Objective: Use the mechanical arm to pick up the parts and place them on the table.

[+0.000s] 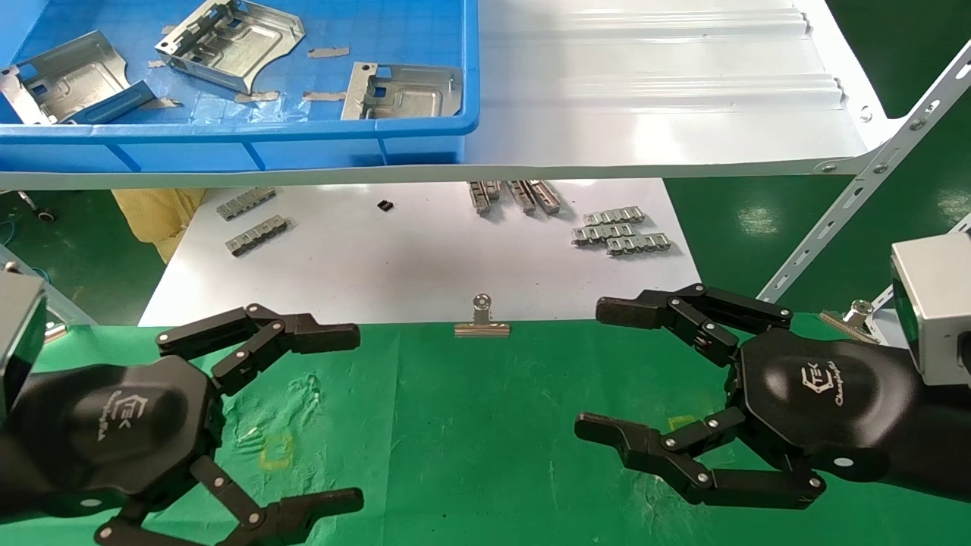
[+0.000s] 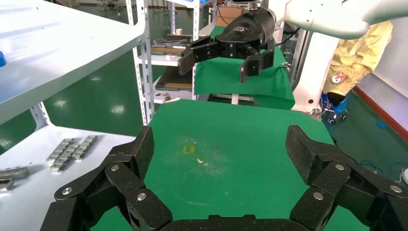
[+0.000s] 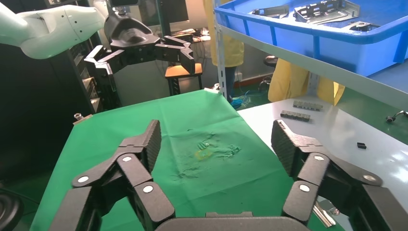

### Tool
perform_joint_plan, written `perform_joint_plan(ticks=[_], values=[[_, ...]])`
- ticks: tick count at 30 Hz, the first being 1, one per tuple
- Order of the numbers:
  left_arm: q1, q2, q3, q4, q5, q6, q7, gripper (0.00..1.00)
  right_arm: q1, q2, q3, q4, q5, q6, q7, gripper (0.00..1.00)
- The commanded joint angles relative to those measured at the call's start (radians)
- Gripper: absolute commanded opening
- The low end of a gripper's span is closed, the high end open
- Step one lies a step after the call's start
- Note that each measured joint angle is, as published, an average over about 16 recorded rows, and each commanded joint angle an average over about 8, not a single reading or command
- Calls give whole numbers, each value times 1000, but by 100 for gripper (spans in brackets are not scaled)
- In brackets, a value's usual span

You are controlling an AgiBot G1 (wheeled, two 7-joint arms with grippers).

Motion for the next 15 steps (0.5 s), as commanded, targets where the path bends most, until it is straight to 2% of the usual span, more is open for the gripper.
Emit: perform_joint_plan(ticks=[1, 9, 12, 15], values=[[0, 0, 0, 0, 0, 0, 0, 100, 0, 0, 0, 0, 0, 0, 0, 0], [-22, -2, -7, -6, 0, -4, 1, 100, 0, 0, 0, 0, 0, 0, 0, 0], [-78, 0, -10, 1, 13, -17, -14, 100, 0, 0, 0, 0, 0, 0, 0, 0], [-177, 16, 2, 36, 58, -48, -51, 100, 0, 0, 0, 0, 0, 0, 0, 0]])
